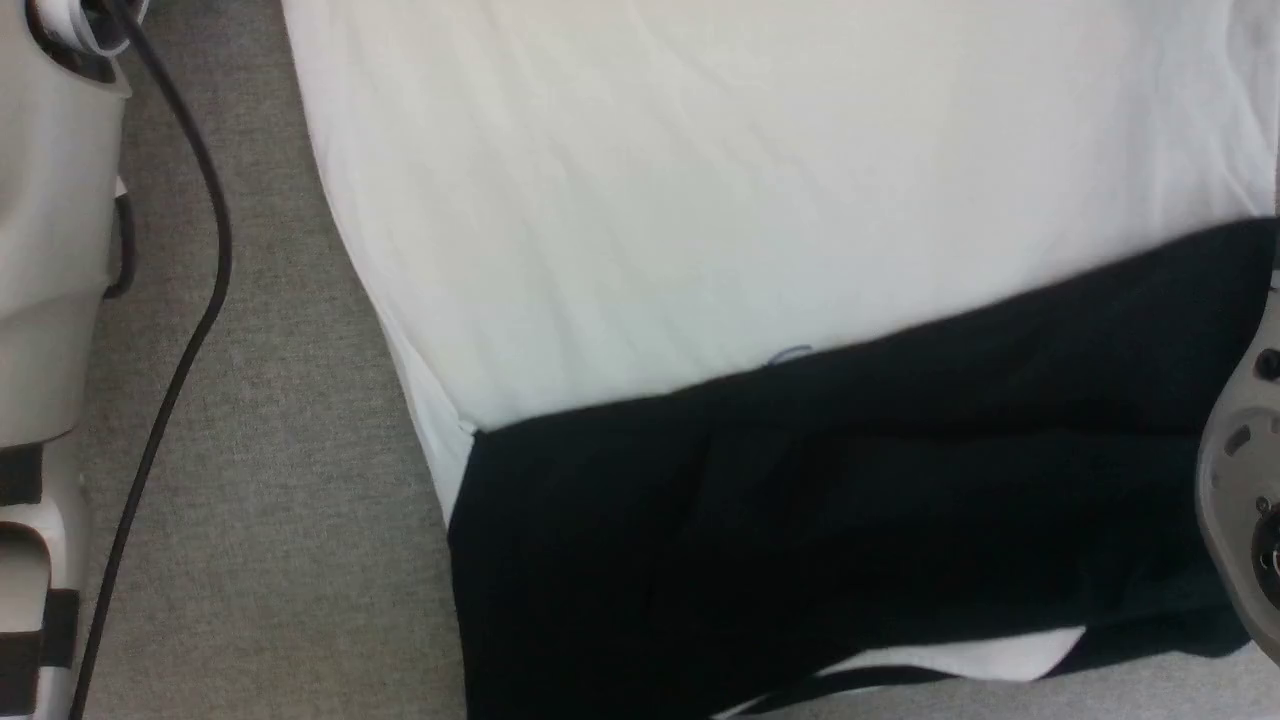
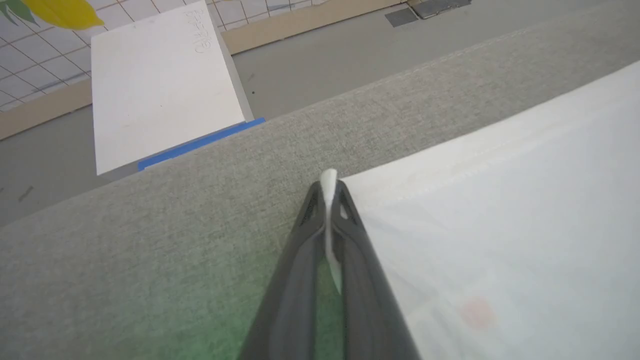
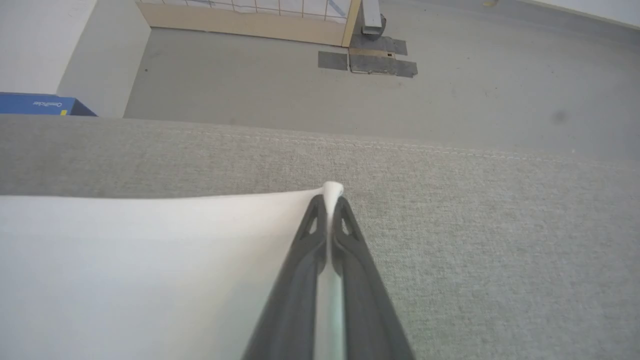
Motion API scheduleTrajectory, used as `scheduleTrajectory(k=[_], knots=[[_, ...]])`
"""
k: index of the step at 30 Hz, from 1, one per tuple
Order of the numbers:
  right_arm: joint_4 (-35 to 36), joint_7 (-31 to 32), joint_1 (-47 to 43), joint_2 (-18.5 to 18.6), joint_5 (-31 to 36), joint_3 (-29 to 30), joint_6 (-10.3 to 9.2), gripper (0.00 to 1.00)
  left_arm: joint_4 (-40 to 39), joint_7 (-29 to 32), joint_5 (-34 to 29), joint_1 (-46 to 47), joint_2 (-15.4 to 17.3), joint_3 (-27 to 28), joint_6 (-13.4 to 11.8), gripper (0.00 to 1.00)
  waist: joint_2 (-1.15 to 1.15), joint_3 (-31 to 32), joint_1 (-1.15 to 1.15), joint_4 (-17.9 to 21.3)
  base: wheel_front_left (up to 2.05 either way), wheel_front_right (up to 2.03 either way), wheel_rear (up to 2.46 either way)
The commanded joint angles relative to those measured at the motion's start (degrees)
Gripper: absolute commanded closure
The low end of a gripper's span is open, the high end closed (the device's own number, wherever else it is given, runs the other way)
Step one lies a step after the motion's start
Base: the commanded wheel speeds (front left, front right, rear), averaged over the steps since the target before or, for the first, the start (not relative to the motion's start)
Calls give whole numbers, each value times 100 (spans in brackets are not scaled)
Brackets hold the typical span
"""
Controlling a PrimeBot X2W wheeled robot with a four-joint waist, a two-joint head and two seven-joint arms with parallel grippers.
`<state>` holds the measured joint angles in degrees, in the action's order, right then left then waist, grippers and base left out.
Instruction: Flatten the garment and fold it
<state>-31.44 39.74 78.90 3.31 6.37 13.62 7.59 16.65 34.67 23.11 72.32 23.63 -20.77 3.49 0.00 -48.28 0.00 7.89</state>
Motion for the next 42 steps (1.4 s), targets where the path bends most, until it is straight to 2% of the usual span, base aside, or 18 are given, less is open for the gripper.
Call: scheduleTrajectory(k=[1,10,16,21,28,33,40,42], knots=[[47,-306,-118,67,-107,-144,-10,100,126,-266,-146,-11,158,28,-27,100,0,82,0,48,0,0,0],[177,-2321,-759,579,-766,-1013,-10,100,269,-2343,-531,-291,221,80,-107,100,0,739,0,119,0,0,0],[321,-3155,-1469,988,-1192,-1566,-10,100,163,-3364,-594,-902,232,53,-152,100,0,1444,0,50,0,0,0],[649,-3613,-2227,1259,-1490,-1671,-10,100,-116,-3959,-528,-1666,239,51,-226,100,0,2148,0,-40,0,0,0],[1260,-3608,-3510,1425,-1904,-1646,-10,100,-551,-4055,-203,-2943,193,-40,-275,100,0,3064,0,-119,0,0,0],[2088,-3441,-4726,1434,-2152,-1500,-10,100,-1210,-3882,189,-4240,278,-136,-267,100,0,3500,0,-189,0,0,0],[3123,-2919,-6468,1292,-2123,-962,-10,100,-1998,-3539,858,-5884,359,-197,-362,100,0,3813,0,-337,0,0,0],[3332,-2680,-6908,1278,-2031,-835,-10,100,-2151,-3443,1034,-6225,395,-288,-269,100,0,3837,0,-372,0,0,0]])
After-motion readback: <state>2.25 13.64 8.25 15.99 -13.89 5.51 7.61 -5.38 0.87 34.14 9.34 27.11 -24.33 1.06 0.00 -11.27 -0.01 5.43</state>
